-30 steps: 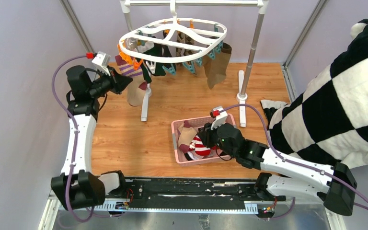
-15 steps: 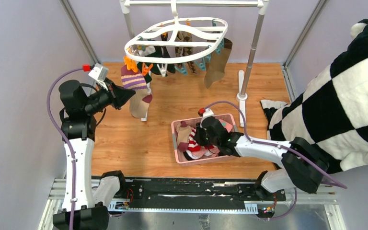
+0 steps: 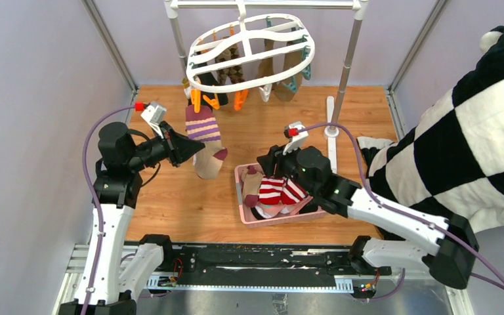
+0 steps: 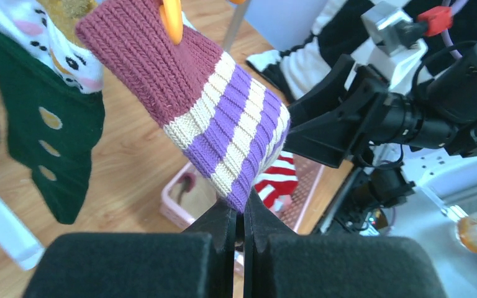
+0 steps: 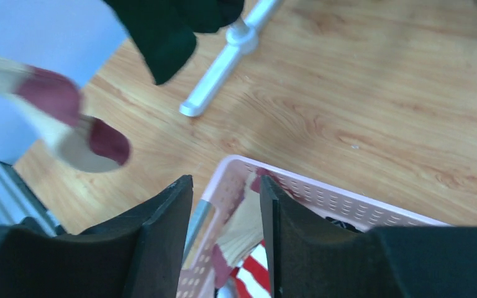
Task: Remove the socks clipped to the hanger
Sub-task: Remove the sock from the hanger.
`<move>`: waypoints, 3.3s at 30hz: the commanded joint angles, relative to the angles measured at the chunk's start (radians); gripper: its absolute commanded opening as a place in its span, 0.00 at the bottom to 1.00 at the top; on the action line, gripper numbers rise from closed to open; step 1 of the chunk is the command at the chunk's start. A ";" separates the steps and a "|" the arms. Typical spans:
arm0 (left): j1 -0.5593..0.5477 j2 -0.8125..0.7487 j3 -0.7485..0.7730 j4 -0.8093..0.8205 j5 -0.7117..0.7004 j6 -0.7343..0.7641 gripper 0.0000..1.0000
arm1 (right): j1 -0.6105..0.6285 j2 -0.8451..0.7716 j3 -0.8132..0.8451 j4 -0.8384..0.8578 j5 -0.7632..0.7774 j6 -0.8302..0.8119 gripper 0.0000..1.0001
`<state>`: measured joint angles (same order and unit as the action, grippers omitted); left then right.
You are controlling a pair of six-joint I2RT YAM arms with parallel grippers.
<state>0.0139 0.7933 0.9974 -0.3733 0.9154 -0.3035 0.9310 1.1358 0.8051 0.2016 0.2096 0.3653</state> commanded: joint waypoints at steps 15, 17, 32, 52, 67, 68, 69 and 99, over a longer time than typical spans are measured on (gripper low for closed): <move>-0.288 0.019 0.012 -0.048 -0.199 -0.080 0.00 | 0.291 -0.071 0.245 -0.047 0.160 -0.199 0.66; -0.310 0.026 0.012 -0.037 -0.214 -0.091 0.00 | 0.298 -0.035 0.293 -0.038 0.185 -0.193 0.66; -0.384 0.044 0.101 -0.093 -0.289 -0.062 0.00 | 0.327 0.089 0.366 -0.005 0.369 -0.130 0.70; -0.384 0.024 0.095 -0.058 -0.446 -0.236 0.00 | 0.514 0.370 0.314 0.492 0.596 -0.712 0.86; -0.384 0.018 0.140 -0.072 -0.451 -0.291 0.01 | 0.481 0.552 0.347 0.862 0.748 -0.949 0.20; -0.384 0.016 0.139 -0.070 -0.450 -0.298 0.02 | 0.478 0.534 0.331 0.847 0.741 -0.918 0.17; -0.384 0.014 0.139 -0.069 -0.446 -0.302 0.06 | 0.477 0.514 0.311 0.836 0.729 -0.887 0.14; -0.382 -0.065 0.036 -0.256 -0.051 0.000 0.90 | 0.121 -0.034 -0.037 0.516 -0.733 0.270 0.00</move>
<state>-0.3634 0.7486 1.0622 -0.6201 0.7250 -0.3275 1.0641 1.1080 0.7750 0.6102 -0.3813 0.5434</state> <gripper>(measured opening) 0.918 0.026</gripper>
